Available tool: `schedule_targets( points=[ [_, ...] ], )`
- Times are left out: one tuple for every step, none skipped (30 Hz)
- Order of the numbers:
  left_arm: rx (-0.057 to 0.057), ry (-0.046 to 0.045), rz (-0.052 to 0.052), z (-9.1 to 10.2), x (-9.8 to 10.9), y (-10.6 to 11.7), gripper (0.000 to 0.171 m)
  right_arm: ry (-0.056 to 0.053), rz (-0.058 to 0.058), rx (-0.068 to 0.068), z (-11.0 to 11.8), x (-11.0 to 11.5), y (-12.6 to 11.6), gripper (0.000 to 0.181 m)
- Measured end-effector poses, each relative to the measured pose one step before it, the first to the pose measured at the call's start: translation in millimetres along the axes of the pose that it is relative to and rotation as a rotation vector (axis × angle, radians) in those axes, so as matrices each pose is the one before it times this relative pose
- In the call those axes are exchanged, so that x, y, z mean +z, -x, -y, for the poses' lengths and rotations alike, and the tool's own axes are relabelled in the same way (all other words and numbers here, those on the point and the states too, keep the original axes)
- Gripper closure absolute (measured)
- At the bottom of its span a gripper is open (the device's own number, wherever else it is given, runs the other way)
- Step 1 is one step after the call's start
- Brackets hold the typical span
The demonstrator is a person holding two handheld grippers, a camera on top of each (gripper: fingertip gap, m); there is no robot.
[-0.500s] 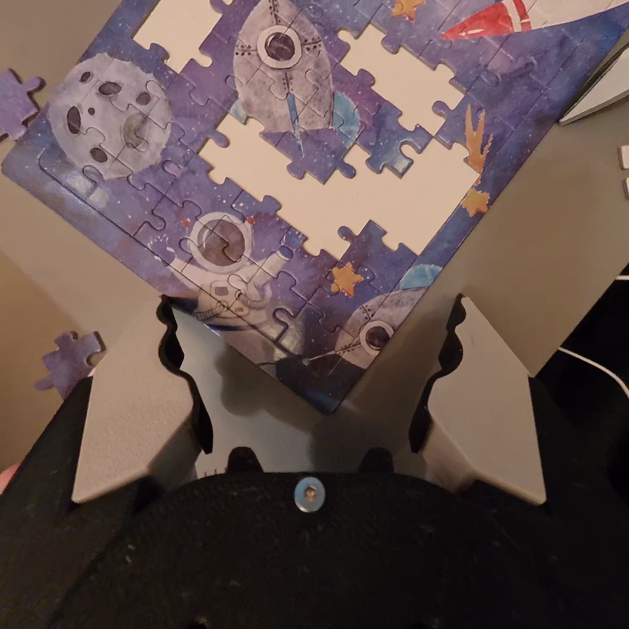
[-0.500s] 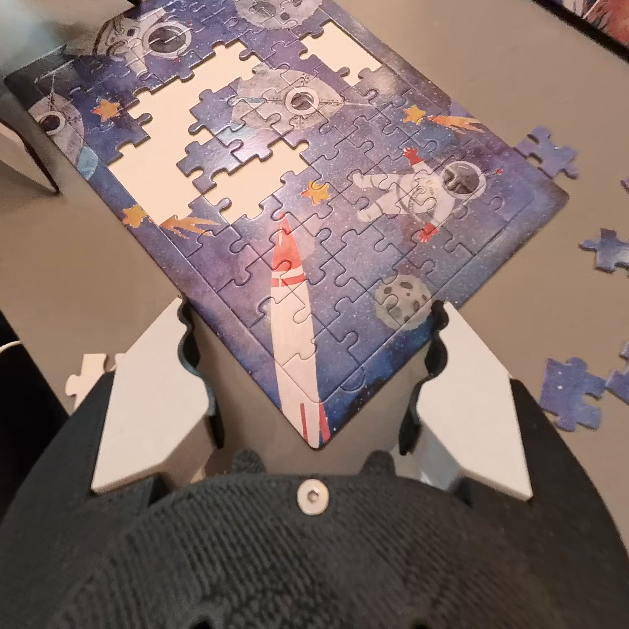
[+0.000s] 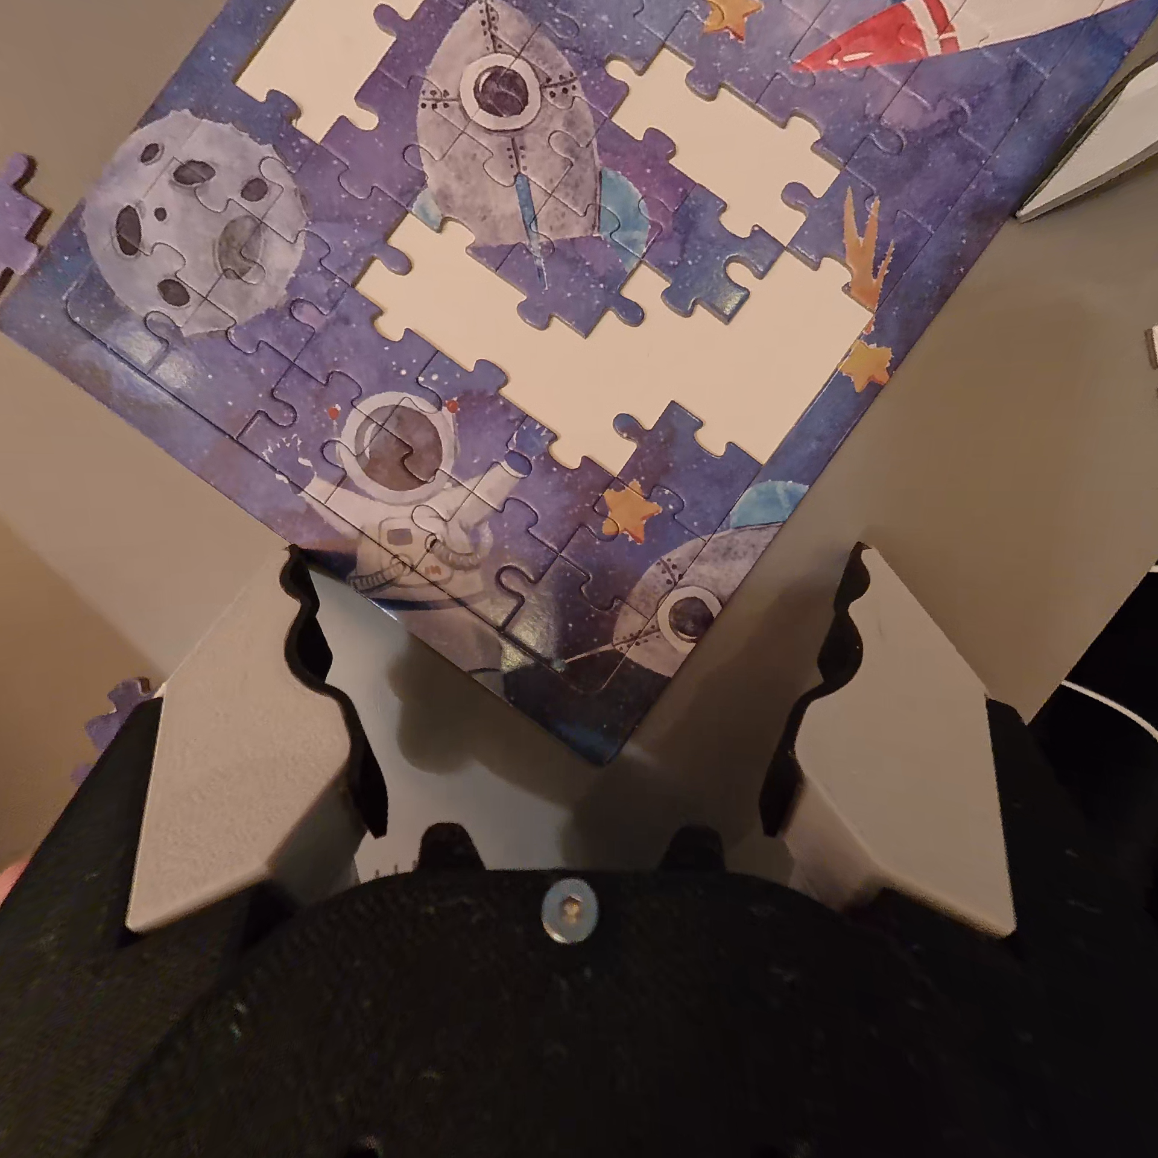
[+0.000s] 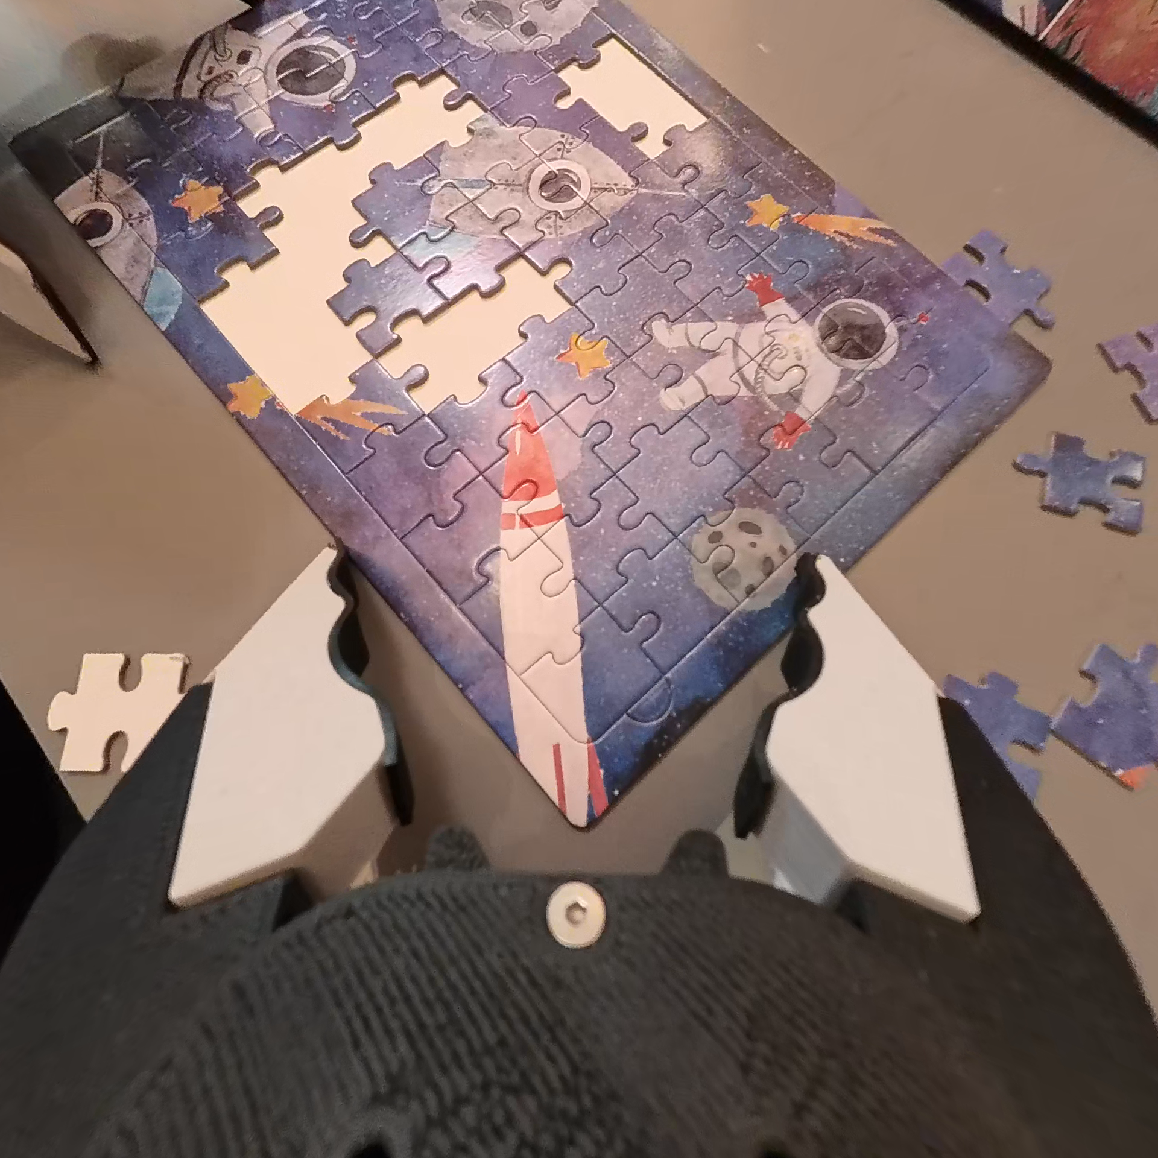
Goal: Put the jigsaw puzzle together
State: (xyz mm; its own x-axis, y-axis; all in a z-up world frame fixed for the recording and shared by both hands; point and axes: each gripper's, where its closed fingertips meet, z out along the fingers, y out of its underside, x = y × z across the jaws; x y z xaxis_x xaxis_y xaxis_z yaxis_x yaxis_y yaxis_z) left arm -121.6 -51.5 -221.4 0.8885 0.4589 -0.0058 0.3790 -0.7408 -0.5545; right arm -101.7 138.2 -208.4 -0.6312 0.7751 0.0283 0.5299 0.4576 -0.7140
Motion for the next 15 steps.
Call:
schedule_targets(
  points=[
    [-0.0010,-0.00569,-0.0002,0.57,0.49,-0.14,0.015,0.0018,0.0017,-0.0018,0.72,0.73,-0.05,0.045],
    [-0.0016,-0.00543,-0.0009,0.52,0.34,-0.23,0.014,0.0014,0.0018,-0.0016,0.44,0.54,0.30,0.045],
    [-0.0012,-0.00356,-0.0004,0.30,0.23,-0.04,0.014,0.0001,0.0027,-0.0024,0.17,0.28,1.24,0.045],
    [-0.0007,-0.00213,0.0000,0.04,-0.03,-0.22,0.014,-0.0028,0.0053,-0.0051,0.88,1.25,0.78,0.045],
    [-0.0012,-0.00072,-0.0001,0.01,-0.13,-0.01,0.014,-0.0038,0.0049,-0.0042,0.68,1.25,0.90,0.045],
    [-0.0012,0.00037,0.0004,-0.05,-0.03,-0.03,0.014,-0.0019,0.0049,-0.0042,0.63,0.75,1.37,0.045],
    [-0.0006,0.00302,0.0005,-0.18,-0.17,-0.20,0.014,0.0011,0.0052,-0.0046,0.79,1.00,1.29,0.044],
    [-0.0009,0.00432,0.0006,-0.24,-0.06,-0.43,0.014,0.0033,0.0048,-0.0043,0.95,1.19,1.14,0.044],
    [-0.0004,0.00438,0.0005,-0.10,0.04,-0.05,0.014,0.0040,0.0046,-0.0038,0.88,1.45,0.79,0.044],
    [0.0002,0.00377,0.0001,-0.21,-0.17,-0.03,0.014,0.0040,0.0045,-0.0036,0.93,1.22,0.50,0.043],
    [0.0008,0.00332,-0.0003,0.11,0.03,-0.09,0.014,0.0041,0.0041,-0.0037,0.84,0.96,0.89,0.042],
    [0.0012,0.00617,-0.0006,-0.34,-0.33,-0.14,0.014,0.0047,0.0034,-0.0027,0.83,1.25,1.01,0.042],
    [-0.0022,0.00552,-0.0016,-0.46,-0.78,-0.29,0.015,0.0049,0.0020,-0.0013,0.39,0.57,0.38,0.042],
    [-0.0041,0.00101,-0.0008,-0.01,-0.82,0.09,0.018,0.0062,0.0005,-0.0006,1.43,2.09,-4.22,0.042],
    [-0.0044,-0.01274,0.0038,1.92,-1.77,0.92,0.022,0.0063,-0.0007,0.0013,0.68,0.98,-1.84,0.042]
  ],
)
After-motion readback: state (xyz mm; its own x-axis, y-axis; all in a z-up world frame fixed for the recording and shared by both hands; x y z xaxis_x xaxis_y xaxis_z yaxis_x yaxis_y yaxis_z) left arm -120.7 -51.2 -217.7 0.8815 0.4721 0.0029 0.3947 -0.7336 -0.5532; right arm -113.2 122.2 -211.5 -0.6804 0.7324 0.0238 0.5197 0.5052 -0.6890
